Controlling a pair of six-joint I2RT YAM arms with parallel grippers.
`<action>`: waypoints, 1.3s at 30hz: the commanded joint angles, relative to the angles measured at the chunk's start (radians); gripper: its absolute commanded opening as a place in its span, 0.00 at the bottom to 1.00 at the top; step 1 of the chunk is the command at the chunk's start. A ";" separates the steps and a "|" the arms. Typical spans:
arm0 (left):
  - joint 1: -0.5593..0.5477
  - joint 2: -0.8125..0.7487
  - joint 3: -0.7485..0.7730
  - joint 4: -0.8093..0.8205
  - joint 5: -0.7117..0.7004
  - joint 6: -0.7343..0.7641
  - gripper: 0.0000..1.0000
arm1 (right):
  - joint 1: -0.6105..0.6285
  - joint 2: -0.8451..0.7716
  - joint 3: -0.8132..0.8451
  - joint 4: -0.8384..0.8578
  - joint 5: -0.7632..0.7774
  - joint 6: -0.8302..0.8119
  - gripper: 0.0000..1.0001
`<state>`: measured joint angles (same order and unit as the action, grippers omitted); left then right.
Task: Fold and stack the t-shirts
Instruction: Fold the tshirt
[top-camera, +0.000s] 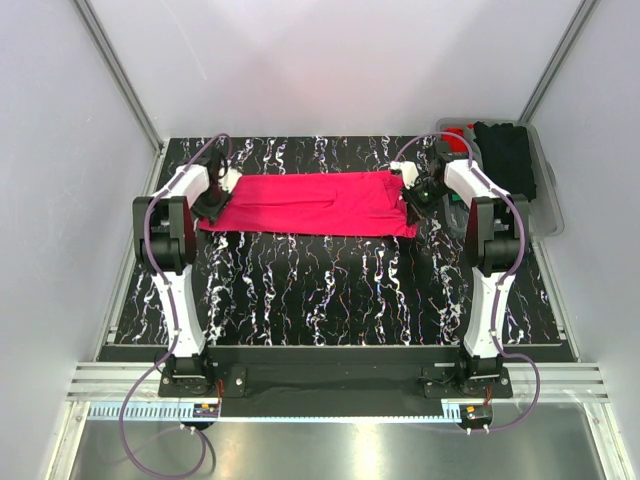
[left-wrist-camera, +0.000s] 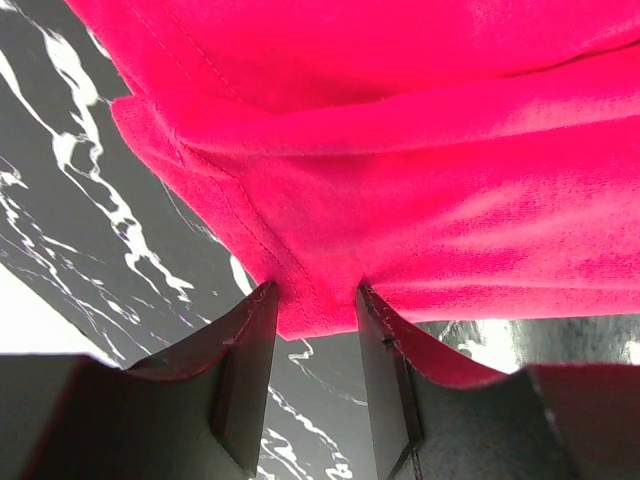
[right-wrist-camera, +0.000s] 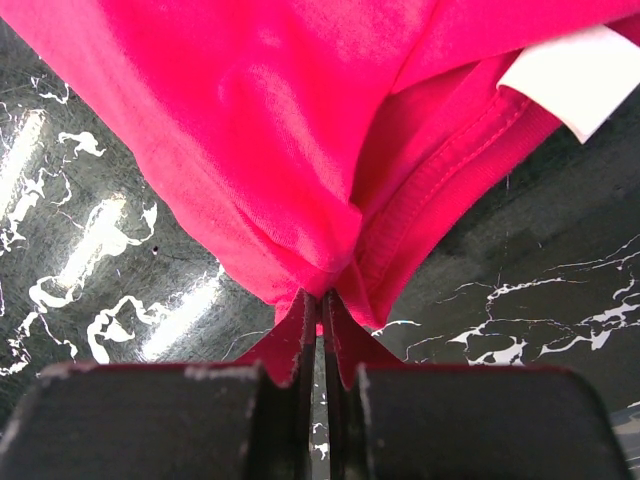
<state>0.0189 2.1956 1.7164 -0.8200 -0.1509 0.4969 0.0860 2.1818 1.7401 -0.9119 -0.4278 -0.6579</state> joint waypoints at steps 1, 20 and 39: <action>0.016 -0.054 -0.055 -0.019 -0.009 -0.011 0.42 | -0.005 -0.042 0.012 -0.016 0.006 -0.013 0.03; 0.006 -0.326 -0.154 -0.042 0.048 -0.021 0.43 | -0.003 -0.106 0.064 -0.015 0.026 -0.002 0.36; -0.010 -0.031 0.072 -0.074 0.083 -0.009 0.13 | 0.109 0.076 0.351 0.068 0.058 0.087 0.47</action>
<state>0.0063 2.1666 1.7386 -0.8970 -0.0776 0.4957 0.1719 2.1918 2.0457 -0.8566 -0.3832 -0.5991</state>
